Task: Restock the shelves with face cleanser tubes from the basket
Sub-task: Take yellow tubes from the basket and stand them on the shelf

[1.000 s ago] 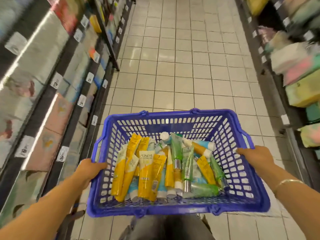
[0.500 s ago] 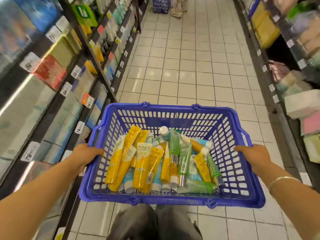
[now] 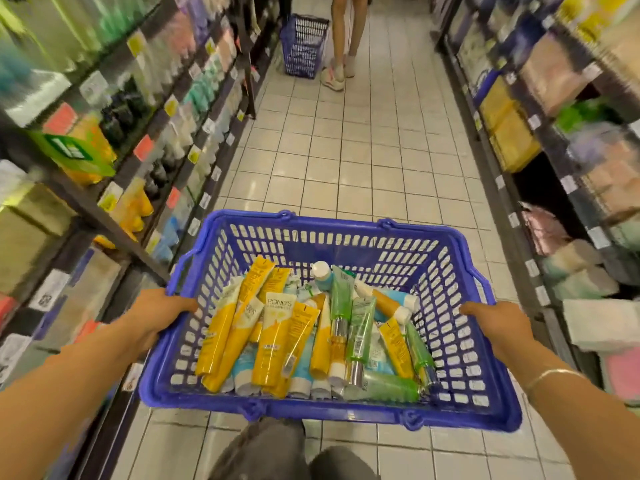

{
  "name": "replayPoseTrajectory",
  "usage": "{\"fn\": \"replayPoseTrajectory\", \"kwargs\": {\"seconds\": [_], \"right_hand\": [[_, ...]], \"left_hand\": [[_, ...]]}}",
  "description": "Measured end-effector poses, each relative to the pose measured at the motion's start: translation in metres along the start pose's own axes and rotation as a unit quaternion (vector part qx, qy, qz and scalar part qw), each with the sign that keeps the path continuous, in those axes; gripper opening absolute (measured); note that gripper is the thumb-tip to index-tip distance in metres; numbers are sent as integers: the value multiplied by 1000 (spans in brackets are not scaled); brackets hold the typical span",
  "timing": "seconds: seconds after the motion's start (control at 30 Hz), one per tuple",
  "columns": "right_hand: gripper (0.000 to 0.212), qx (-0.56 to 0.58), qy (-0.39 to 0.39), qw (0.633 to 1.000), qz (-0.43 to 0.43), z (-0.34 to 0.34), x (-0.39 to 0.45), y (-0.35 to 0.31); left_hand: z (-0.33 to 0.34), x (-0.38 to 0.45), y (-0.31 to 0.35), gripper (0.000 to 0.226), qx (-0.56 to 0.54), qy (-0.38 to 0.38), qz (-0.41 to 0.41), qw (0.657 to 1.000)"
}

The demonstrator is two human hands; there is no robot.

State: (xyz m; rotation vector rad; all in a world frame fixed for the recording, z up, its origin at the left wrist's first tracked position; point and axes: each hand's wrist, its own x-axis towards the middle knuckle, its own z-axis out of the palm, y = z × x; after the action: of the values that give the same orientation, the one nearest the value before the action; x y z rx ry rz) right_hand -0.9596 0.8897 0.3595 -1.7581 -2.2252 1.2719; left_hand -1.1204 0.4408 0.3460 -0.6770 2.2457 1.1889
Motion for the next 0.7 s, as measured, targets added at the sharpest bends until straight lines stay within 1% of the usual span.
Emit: {"fn": "replayPoseTrajectory", "kwargs": {"seconds": [0.17,0.27,0.33,0.5,0.63,0.7], "right_hand": [[42,14,15,1000,-5,18,75,-103],[34,12,9,1000,-5,35,131,-161],[33,10,6,1000,-18,49,175,-202],[34,-8,-11,999,-37,85,284,-312],[32,-2,-24,998,-55,107,355,-399],[32,-11,-29,998,-52,118,385,-439]], "left_hand": [[11,81,118,15,-8,-18,17,1000],[25,133,188,18,-10,-8,22,1000],[37,168,232,20,-18,-7,19,1000],[65,250,321,29,-32,5,2,999],[79,309,389,29,-39,-1,-19,999],[84,335,426,24,-41,11,-26,999]]}}
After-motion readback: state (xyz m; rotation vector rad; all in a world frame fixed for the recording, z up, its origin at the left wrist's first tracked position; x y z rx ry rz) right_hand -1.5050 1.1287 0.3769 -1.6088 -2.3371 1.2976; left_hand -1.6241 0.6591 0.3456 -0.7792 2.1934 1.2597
